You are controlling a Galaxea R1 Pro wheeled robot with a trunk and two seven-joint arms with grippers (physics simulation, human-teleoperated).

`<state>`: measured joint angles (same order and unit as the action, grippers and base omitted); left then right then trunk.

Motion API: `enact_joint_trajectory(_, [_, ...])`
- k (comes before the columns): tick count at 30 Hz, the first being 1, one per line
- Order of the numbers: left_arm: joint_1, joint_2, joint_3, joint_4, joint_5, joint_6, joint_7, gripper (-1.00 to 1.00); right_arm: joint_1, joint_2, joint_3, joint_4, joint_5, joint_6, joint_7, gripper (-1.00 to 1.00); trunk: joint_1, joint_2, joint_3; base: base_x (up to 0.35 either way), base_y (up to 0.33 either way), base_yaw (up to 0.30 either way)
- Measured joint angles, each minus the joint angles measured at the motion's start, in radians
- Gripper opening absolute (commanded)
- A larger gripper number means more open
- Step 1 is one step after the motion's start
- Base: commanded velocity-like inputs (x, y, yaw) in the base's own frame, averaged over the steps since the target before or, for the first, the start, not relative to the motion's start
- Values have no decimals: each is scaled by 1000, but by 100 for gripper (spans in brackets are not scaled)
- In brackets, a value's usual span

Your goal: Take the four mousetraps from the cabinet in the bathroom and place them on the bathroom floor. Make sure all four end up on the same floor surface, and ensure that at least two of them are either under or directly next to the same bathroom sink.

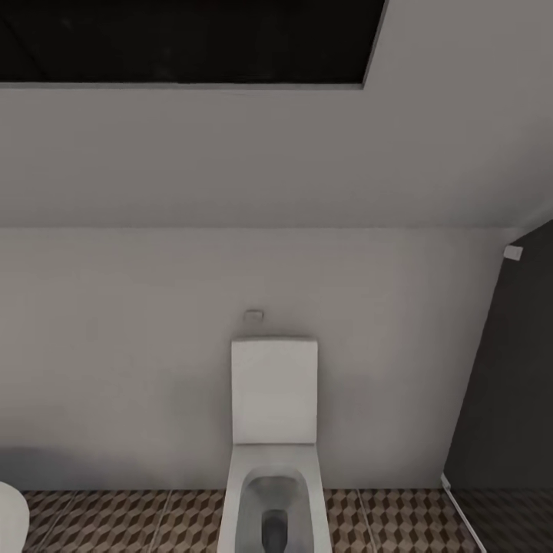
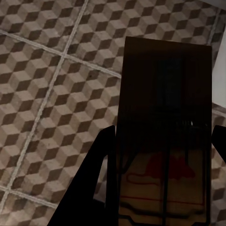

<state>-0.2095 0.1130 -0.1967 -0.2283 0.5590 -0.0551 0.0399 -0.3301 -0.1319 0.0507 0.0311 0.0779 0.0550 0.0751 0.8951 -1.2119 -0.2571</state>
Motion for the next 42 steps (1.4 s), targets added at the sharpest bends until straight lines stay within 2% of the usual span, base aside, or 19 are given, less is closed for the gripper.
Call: enact_joint_trajectory(42, [0, 2, 0, 0, -3, -3, 0, -100, 0, 0, 0, 0, 0, -3, -3, -100, 161, -294, -132, 0, 0, 0])
